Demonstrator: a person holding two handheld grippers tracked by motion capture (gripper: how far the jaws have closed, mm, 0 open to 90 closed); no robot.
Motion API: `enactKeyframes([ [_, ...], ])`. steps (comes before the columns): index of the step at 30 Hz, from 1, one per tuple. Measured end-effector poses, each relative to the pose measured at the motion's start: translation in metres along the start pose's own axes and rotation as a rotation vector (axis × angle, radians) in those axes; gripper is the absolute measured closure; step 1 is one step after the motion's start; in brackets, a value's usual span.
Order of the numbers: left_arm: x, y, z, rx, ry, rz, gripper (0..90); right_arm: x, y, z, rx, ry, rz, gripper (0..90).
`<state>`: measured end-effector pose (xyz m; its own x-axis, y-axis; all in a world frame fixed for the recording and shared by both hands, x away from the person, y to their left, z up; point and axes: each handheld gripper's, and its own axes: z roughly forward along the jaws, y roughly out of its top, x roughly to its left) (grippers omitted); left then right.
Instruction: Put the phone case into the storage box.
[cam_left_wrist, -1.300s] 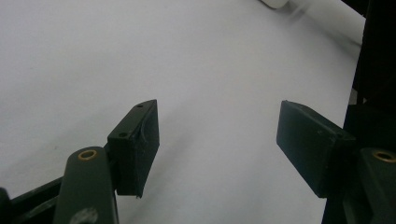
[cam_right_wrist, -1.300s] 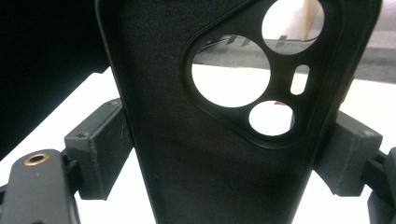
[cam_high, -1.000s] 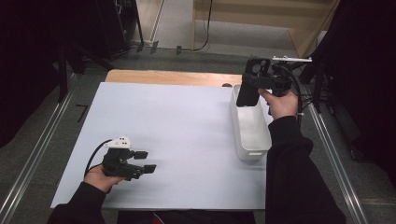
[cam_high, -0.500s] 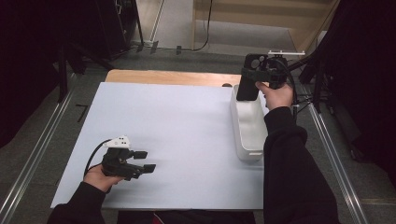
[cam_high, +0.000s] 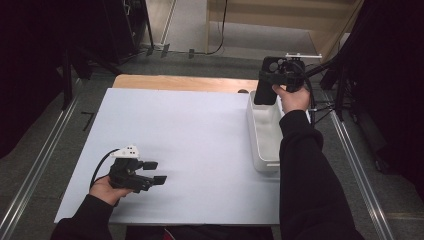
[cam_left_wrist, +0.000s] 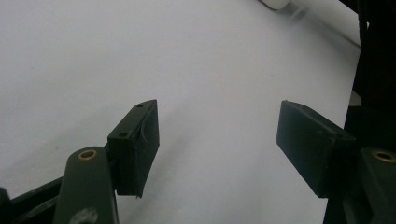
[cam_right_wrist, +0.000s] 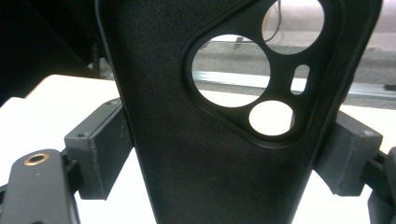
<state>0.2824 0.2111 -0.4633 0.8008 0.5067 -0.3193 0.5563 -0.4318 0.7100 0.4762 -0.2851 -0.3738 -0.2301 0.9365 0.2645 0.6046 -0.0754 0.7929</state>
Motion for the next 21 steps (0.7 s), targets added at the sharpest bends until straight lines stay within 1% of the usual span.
enactKeyframes([
  [4, 0.001, 0.0, 0.0, 0.005, 0.005, -0.002, 29.6, 0.0, -0.001, 0.007, -0.008, -0.02, 0.008, 13.6],
  [8, 0.001, 0.0, 0.0, 0.005, 0.004, -0.002, 29.6, -0.002, -0.002, 0.01, -0.014, -0.027, 0.013, 13.5],
  [11, 0.001, 0.0, 0.001, 0.005, 0.001, -0.001, 29.6, -0.004, -0.005, 0.016, -0.012, -0.047, 0.01, 13.6],
  [21, 0.001, 0.0, 0.001, 0.006, 0.0, 0.0, 29.6, -0.004, -0.008, 0.025, -0.014, -0.058, 0.01, 13.5],
])
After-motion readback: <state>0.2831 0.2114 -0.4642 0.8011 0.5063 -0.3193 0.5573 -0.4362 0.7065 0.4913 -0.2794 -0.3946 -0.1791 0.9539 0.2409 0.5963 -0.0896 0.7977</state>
